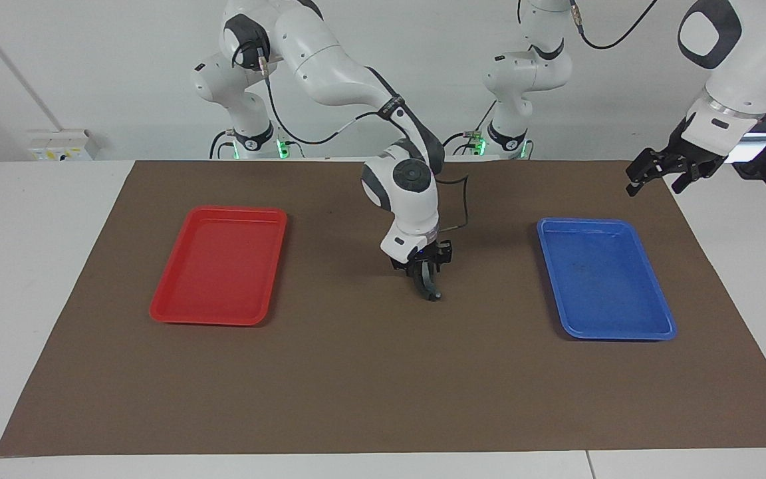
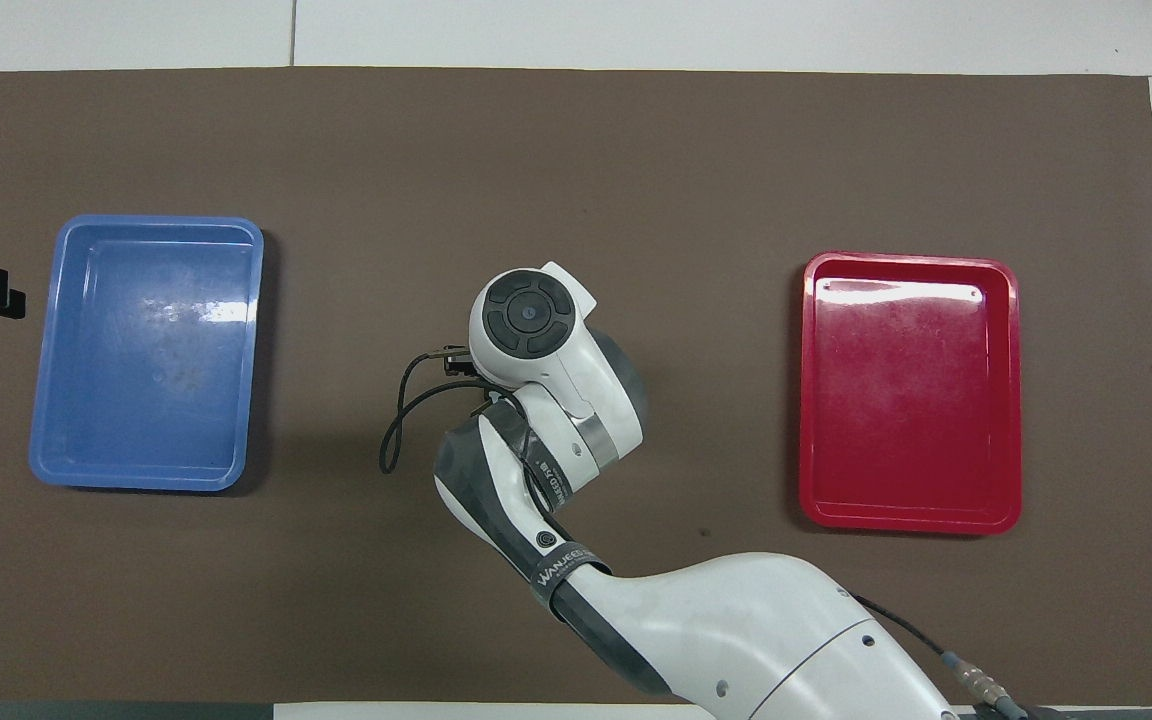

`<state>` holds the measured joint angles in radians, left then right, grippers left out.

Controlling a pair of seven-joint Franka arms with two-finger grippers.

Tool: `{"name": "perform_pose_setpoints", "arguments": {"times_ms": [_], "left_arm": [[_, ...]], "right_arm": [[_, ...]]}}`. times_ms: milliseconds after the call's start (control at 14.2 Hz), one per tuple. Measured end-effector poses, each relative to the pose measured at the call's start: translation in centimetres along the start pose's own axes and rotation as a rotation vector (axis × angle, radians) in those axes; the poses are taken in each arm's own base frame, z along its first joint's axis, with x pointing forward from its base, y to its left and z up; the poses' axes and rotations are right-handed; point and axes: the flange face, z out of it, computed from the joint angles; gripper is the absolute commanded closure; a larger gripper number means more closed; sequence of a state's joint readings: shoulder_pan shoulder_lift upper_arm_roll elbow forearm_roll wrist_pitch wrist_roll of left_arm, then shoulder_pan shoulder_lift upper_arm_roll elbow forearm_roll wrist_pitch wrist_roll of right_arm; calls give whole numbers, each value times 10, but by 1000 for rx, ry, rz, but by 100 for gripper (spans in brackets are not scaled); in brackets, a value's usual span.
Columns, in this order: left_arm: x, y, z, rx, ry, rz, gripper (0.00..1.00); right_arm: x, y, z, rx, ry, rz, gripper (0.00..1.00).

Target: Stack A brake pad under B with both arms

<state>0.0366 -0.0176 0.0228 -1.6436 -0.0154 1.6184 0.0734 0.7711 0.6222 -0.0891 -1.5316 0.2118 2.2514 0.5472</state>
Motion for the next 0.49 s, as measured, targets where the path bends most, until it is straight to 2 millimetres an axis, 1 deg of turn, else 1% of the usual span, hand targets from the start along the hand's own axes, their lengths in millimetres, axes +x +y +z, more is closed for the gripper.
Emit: {"name": "perform_pose_setpoints", "arguments": {"times_ms": [140,211,281,351,421,491], "left_arm": [[0,0,0,0,0,0,0],[0,0,0,0,0,0,0],[0,0,0,0,0,0,0],[0,0,0,0,0,0,0],[0,0,0,0,0,0,0],[0,0,0,0,0,0,0]], "right_arm": [[2,-3,-10,10,11,-2,0],[3,-3,-20,11,12,-1,0],[6,1,-35,9,13,4,0],[13,10,-57,10,20,19,0],[22,27,-84,11,24,44,0],[32,50,-115,9,21,78,0]]}}
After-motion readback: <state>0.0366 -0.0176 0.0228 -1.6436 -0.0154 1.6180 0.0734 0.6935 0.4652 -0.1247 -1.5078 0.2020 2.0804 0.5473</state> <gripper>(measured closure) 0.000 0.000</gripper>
